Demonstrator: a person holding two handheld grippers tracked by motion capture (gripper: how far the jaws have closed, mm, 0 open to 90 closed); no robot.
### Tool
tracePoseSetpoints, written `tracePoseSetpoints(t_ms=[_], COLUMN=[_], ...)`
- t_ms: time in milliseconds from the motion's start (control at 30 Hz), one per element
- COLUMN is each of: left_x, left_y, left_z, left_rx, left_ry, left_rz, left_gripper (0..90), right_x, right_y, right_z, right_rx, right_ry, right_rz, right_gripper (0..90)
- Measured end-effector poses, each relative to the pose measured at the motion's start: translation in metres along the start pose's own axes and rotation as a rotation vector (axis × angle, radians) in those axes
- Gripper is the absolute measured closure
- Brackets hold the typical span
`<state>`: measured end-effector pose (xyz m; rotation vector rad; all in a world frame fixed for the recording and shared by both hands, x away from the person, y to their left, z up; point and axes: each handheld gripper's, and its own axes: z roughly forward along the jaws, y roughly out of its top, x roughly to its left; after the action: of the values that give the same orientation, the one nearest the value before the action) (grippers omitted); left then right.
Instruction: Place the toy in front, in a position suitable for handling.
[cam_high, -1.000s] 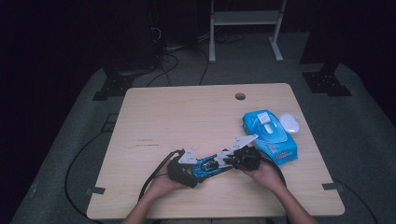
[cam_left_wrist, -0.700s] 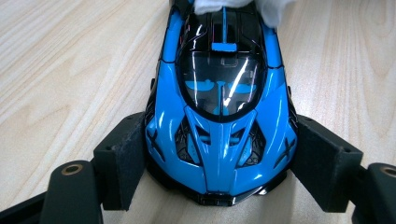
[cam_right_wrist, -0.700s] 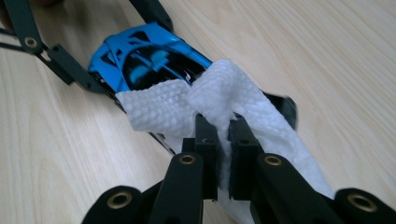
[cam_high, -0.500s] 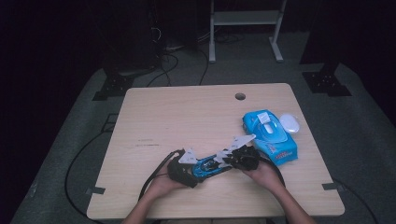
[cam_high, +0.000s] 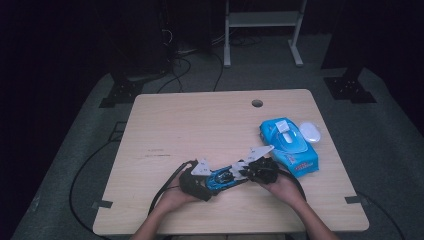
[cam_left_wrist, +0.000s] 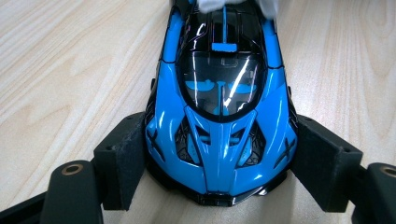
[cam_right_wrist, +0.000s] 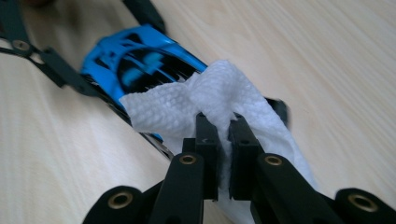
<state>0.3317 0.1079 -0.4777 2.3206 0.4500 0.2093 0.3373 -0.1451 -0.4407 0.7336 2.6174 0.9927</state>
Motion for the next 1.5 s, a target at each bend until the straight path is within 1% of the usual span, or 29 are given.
tracePoseSetpoints(t_ms=[33,100,200,300,333,367,433,467,500,567,633,700,800,833,900,967,1033,1067,1133,1200,1233,1300,1367,1400,1467,1500], left_x=[0.000,0.000,0.000,0.000,0.000,0.000,0.000,0.000,0.000,0.000,0.000,0.001,0.000,0.000,0.000,0.000,0.000,0.000,0.000,0.000,0.000,0.000,0.000,0.000,0.000,0.000], left_y=[0.000,0.000,0.001,0.000,0.001,0.001,0.001,0.001,0.001,0.001,0.000,0.001,0.001,0.001,0.001,0.001,0.000,0.000,0.000,0.000,0.000,0.000,0.000,0.000,0.000,0.000], left_z=[0.000,0.000,0.000,0.000,0.000,0.000,0.001,0.001,0.001,0.000,0.000,0.000,0.000,0.001,0.001,0.001,0.001,0.001,0.000,0.001,0.001,0.001,0.001,0.001,0.001,0.001], left_rx=[0.000,0.002,0.002,0.003,0.005,0.007,0.000,0.000,0.000,-0.001,0.000,0.000,0.001,0.002,-0.002,-0.001,-0.002,-0.003,-0.003,-0.003,-0.003,-0.003,-0.004,-0.004,-0.001,0.000], left_ry=[-0.001,-0.002,-0.002,-0.001,0.001,0.000,0.000,0.000,0.000,-0.002,-0.005,-0.004,-0.003,-0.002,-0.002,-0.004,-0.004,-0.004,-0.005,-0.005,-0.004,-0.004,-0.005,-0.005,-0.004,-0.003], left_rz=[-0.001,-0.001,-0.001,-0.003,0.001,0.004,-0.004,-0.003,-0.001,-0.002,0.000,0.003,0.001,0.001,-0.004,-0.006,-0.006,-0.007,-0.007,-0.005,-0.005,-0.005,-0.007,-0.007,-0.006,-0.005], left_gripper=[24.6,24.6,24.6,24.6,24.6,24.6,24.7,24.6,24.6,24.7,24.7,24.7,24.7,24.7,24.7,24.7,24.7,24.7,24.7,24.7,24.7,24.7,24.7,24.7,24.7,24.7], right_x=[-0.004,-0.009,-0.008,-0.009,-0.011,-0.011,-0.012,-0.014,-0.015,-0.018,-0.020,-0.016,-0.007,-0.004,0.004,0.017,0.029,0.032,0.036,0.033,0.031,0.028,0.033,0.038,0.044,0.044], right_y=[-0.002,-0.006,-0.004,0.000,0.006,0.007,0.011,0.013,0.013,0.015,0.016,0.020,0.029,0.033,0.040,0.046,0.050,0.051,0.053,0.052,0.052,0.051,0.050,0.049,0.047,0.046], right_z=[-0.002,-0.005,-0.004,0.000,0.002,0.003,0.004,0.007,0.009,0.018,0.023,0.024,0.029,0.032,0.037,0.045,0.053,0.055,0.057,0.056,0.055,0.055,0.055,0.055,0.052,0.051], right_rx=[-0.001,-0.012,-0.011,-0.012,-0.027,-0.033,-0.051,-0.062,-0.058,-0.026,-0.037,-0.041,-0.043,-0.047,-0.044,-0.038,-0.027,-0.024,-0.017,-0.014,-0.018,-0.025,-0.029,-0.031,-0.027,-0.025], right_ry=[-0.002,0.020,0.015,0.009,0.010,0.010,-0.002,0.000,0.002,0.003,0.026,0.039,0.070,0.083,0.124,0.160,0.209,0.217,0.218,0.216,0.207,0.212,0.213,0.222,0.225,0.222], right_rz=[0.013,0.040,0.034,0.040,0.039,0.045,0.054,0.063,0.070,0.075,0.102,0.086,0.079,0.066,0.064,0.038,0.015,0.012,-0.004,0.005,0.015,0.043,0.025,0.018,-0.003,-0.011], right_gripper=[84.4,84.4,84.4,84.4,84.3,84.4,84.4,84.4,84.4,84.5,84.5,84.6,84.5,84.7,84.7,84.7,84.7,84.7,84.7,84.6,84.6,84.6,84.6,84.6,84.6,84.7])
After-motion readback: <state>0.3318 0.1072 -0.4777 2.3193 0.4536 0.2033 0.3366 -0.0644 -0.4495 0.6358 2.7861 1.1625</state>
